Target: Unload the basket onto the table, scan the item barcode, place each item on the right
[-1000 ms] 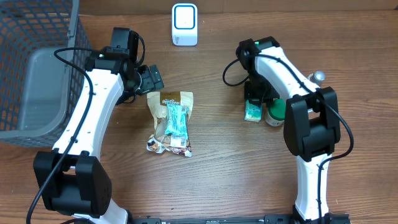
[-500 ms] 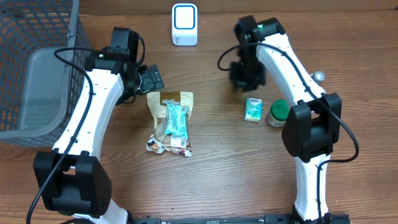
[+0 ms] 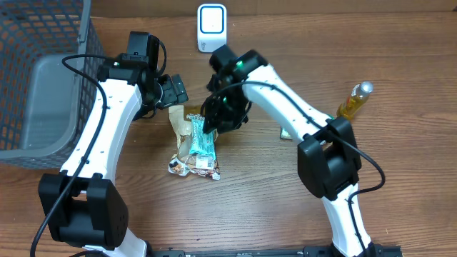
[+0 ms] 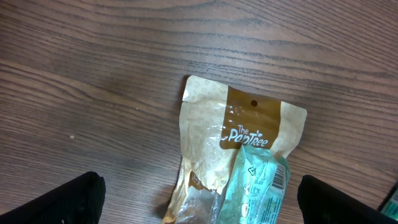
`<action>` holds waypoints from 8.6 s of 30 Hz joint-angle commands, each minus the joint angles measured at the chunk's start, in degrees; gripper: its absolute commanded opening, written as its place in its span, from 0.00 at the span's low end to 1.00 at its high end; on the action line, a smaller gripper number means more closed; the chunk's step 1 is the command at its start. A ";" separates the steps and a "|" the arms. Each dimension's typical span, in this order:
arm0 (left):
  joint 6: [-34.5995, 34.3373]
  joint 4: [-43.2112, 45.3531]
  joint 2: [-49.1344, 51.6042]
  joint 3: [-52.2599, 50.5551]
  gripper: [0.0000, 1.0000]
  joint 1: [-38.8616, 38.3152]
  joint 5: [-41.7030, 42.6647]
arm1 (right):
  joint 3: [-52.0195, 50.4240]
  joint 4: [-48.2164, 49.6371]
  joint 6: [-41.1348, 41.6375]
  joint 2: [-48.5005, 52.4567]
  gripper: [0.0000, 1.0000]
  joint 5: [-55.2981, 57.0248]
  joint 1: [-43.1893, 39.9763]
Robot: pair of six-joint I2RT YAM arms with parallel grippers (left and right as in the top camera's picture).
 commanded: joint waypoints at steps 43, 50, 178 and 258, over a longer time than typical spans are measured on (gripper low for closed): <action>0.66 0.07 0.13 0.85 1.00 -0.35 -0.02 | -3.72 1.99 -0.72 -3.39 0.51 7.87 -4.15; 0.68 0.07 0.13 0.85 1.00 -0.35 -0.02 | -3.72 3.04 -0.68 -2.99 0.54 8.15 1.29; 0.68 0.07 0.13 0.85 1.00 -0.39 -0.02 | -15.76 17.70 4.07 -6.60 0.15 -1.05 -7.63; 0.46 5.40 4.20 0.85 0.15 -6.58 9.33 | -6.54 13.38 -2.25 -11.02 1.00 30.40 -26.51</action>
